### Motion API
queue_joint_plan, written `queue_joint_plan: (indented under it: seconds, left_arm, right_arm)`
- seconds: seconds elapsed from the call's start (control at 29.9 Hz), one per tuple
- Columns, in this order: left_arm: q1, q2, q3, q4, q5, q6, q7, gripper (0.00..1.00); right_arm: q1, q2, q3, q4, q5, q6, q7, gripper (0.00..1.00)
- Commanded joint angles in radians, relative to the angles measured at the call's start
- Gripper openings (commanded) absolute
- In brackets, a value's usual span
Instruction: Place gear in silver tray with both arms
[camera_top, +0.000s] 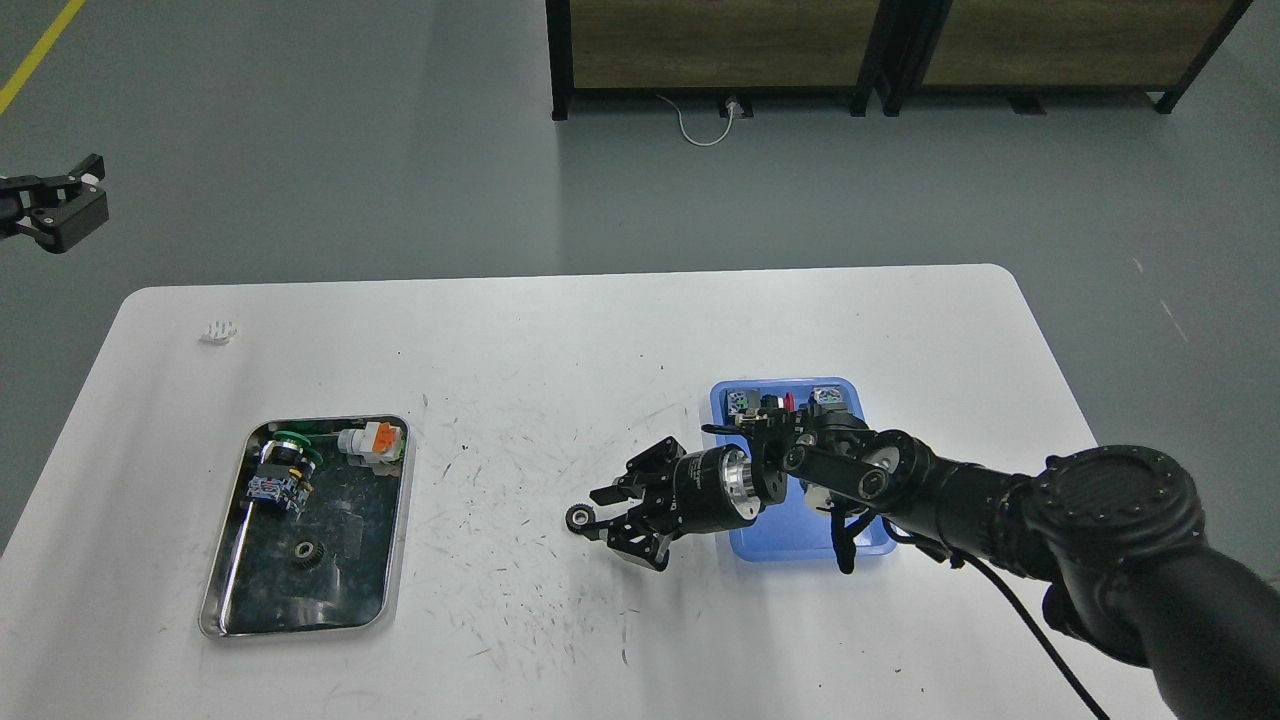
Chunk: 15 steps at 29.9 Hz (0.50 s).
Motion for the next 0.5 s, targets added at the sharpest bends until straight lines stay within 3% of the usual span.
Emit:
queue_joint_plan:
  seconds: [0.0,0.17,0.23,0.47]
  left_arm:
    - [0.000,0.014,-0.002,-0.005,-0.002,-0.002,0.000,0.98]
    - [-0.001,0.027,-0.002,-0.017,-0.002,-0.018,-0.006,0.98]
    - [-0.008,0.024,-0.002,-0.018,-0.003,-0.032,-0.008,0.98]
    - [-0.063,0.013,0.000,-0.025,-0.003,-0.072,-0.007,0.98]
  right_arm:
    - [0.001,0.000,0.019,-0.002,0.000,0.000,0.003,0.51]
    - [0.021,0.000,0.140,-0.047,-0.005,0.000,0.004,0.79]
    - [0.030,0.000,0.169,-0.058,-0.008,0.000,0.004,1.00]
    - [0.035,0.000,0.235,-0.124,-0.014,0.000,0.007,1.00]
